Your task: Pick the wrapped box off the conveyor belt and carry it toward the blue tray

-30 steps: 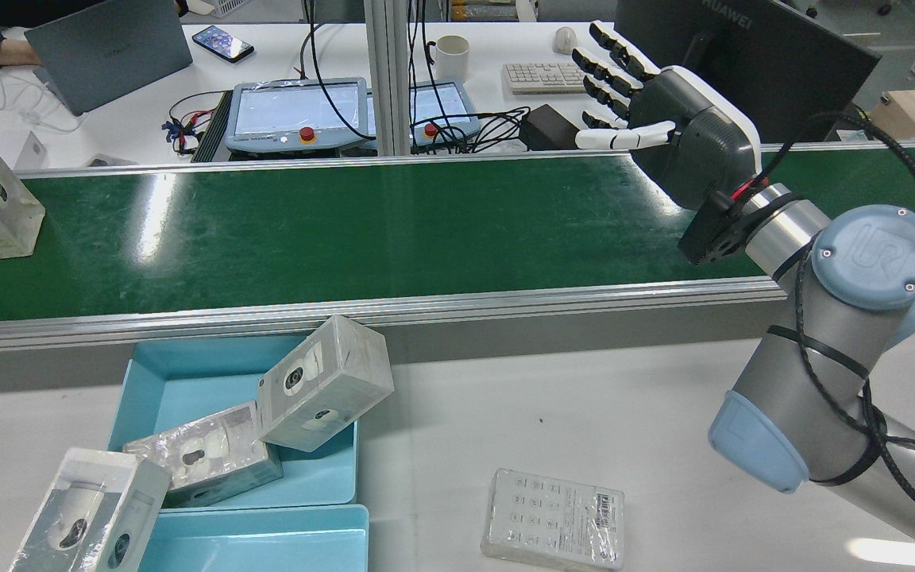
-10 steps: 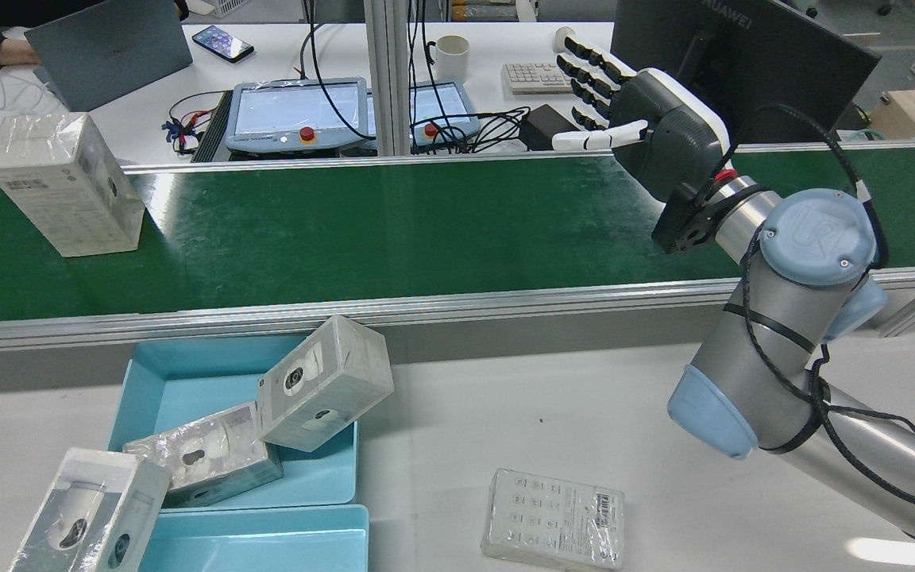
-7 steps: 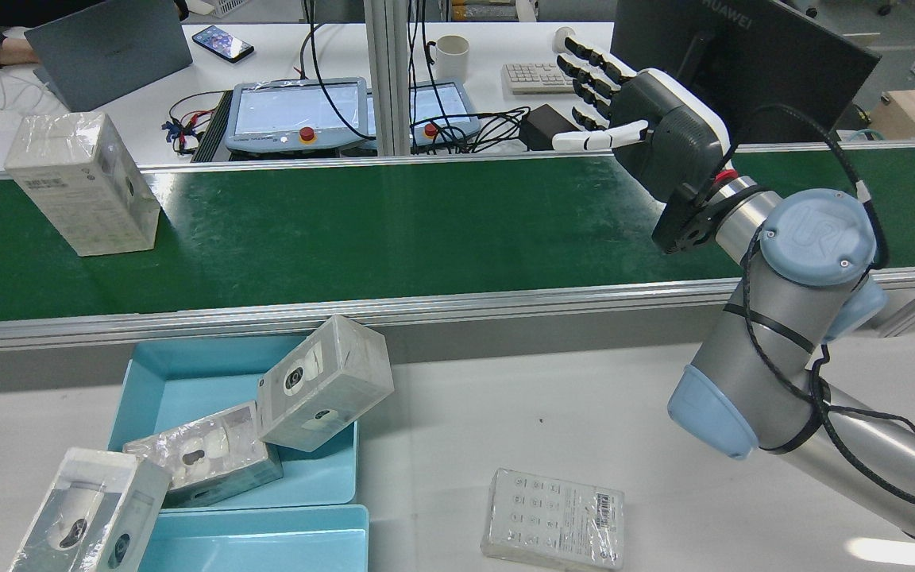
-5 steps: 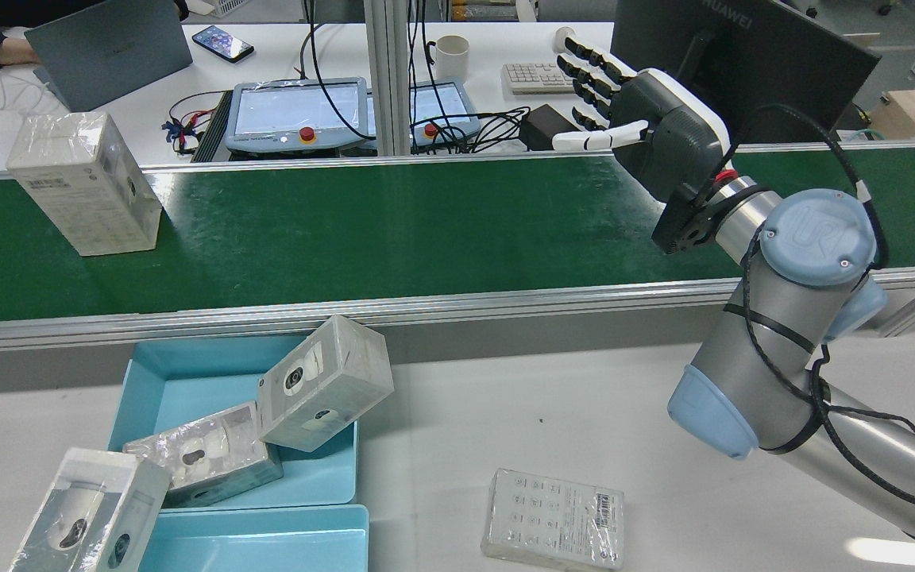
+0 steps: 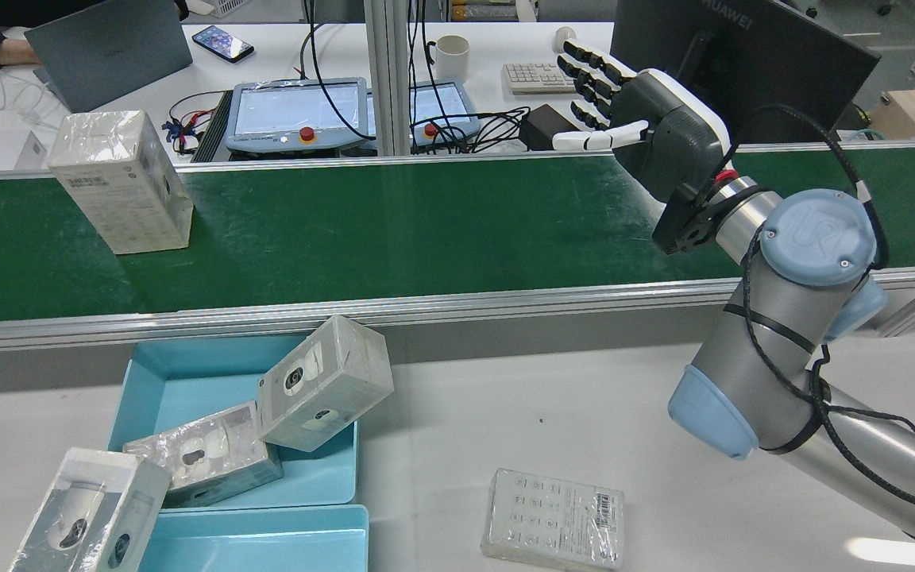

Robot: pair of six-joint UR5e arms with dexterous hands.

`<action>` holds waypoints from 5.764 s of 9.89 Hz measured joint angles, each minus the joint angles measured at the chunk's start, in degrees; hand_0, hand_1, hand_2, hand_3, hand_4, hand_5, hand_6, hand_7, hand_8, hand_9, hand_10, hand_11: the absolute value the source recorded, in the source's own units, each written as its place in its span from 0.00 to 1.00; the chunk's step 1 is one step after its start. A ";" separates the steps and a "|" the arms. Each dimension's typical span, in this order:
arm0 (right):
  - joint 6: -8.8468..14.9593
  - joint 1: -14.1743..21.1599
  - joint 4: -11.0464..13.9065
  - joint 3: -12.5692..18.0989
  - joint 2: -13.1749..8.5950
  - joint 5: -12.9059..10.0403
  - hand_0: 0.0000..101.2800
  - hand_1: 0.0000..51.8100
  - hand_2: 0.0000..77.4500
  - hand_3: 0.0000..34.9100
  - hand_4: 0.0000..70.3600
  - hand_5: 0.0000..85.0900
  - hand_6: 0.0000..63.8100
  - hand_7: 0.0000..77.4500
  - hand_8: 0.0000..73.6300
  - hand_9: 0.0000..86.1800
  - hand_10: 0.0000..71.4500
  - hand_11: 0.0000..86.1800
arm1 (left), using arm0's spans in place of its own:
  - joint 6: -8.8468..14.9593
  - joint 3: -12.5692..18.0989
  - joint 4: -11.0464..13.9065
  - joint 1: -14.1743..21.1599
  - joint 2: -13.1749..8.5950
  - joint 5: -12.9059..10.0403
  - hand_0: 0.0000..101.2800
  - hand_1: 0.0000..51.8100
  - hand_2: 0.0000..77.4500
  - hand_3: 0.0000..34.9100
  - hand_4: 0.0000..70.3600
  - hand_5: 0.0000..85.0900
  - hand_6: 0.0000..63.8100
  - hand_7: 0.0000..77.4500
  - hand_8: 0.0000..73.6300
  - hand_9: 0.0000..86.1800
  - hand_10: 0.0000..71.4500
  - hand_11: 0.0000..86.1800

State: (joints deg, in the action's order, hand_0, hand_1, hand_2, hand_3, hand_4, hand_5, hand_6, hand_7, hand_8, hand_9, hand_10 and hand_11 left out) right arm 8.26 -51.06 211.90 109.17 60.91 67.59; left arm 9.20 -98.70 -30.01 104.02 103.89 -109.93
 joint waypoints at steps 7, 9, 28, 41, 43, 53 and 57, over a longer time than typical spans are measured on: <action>0.00 0.00 0.00 -0.09 -0.01 -0.01 0.49 0.34 0.19 0.32 0.02 0.12 0.00 0.03 0.00 0.01 0.02 0.04 | 0.00 0.00 0.00 0.00 0.00 0.00 0.00 0.00 0.01 0.00 0.00 0.01 0.00 0.00 0.00 0.00 0.01 0.00; 0.00 0.13 0.00 -0.39 0.00 0.00 0.49 0.34 0.19 0.31 0.02 0.12 0.00 0.03 0.00 0.02 0.00 0.04 | 0.00 0.00 0.00 0.00 0.00 0.00 0.00 0.00 0.01 0.00 0.00 0.01 0.00 0.01 0.00 0.00 0.00 0.00; 0.00 1.16 -0.34 -3.99 -1.69 -0.16 0.47 0.31 0.16 0.25 0.02 0.12 0.00 0.03 0.01 0.01 0.00 0.02 | 0.00 0.00 0.00 0.00 0.00 0.00 0.00 0.00 0.01 0.00 0.00 0.01 0.00 0.00 0.00 0.00 0.00 0.00; 0.01 2.82 -0.56 -7.19 -3.08 -0.62 0.47 0.31 0.18 0.32 0.02 0.13 0.00 0.01 0.01 0.02 0.00 0.02 | 0.00 0.00 0.00 0.00 0.00 0.00 0.00 0.00 0.01 0.00 0.00 0.01 0.00 0.00 0.00 0.00 0.00 0.00; -0.05 3.34 -0.60 -7.95 -3.08 -0.79 0.47 0.29 0.18 0.32 0.02 0.13 0.00 0.01 0.01 0.01 0.00 0.02 | 0.00 0.00 0.00 0.00 0.00 0.00 0.00 0.00 0.01 0.00 0.00 0.01 0.00 0.00 0.00 0.00 0.00 0.00; -0.01 3.84 -0.61 -8.51 -3.83 -0.95 0.46 0.27 0.18 0.28 0.01 0.12 0.00 0.00 0.02 0.01 0.00 0.02 | 0.00 0.00 0.00 0.00 0.00 0.00 0.00 0.00 0.01 0.00 0.00 0.01 0.00 0.00 0.00 0.00 0.01 0.00; 0.05 4.06 -0.61 -9.47 -5.02 -1.00 0.46 0.27 0.18 0.27 0.01 0.12 0.00 0.00 0.02 0.02 0.00 0.02 | 0.00 0.00 0.00 0.00 0.00 0.00 0.00 0.00 0.01 0.00 0.00 0.01 0.00 0.00 0.00 0.00 0.01 0.00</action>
State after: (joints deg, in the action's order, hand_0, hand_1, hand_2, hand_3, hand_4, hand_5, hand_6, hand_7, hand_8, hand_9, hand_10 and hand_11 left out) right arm 8.31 -47.01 211.29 99.69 55.89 66.59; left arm 9.20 -98.70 -30.01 104.02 103.89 -109.93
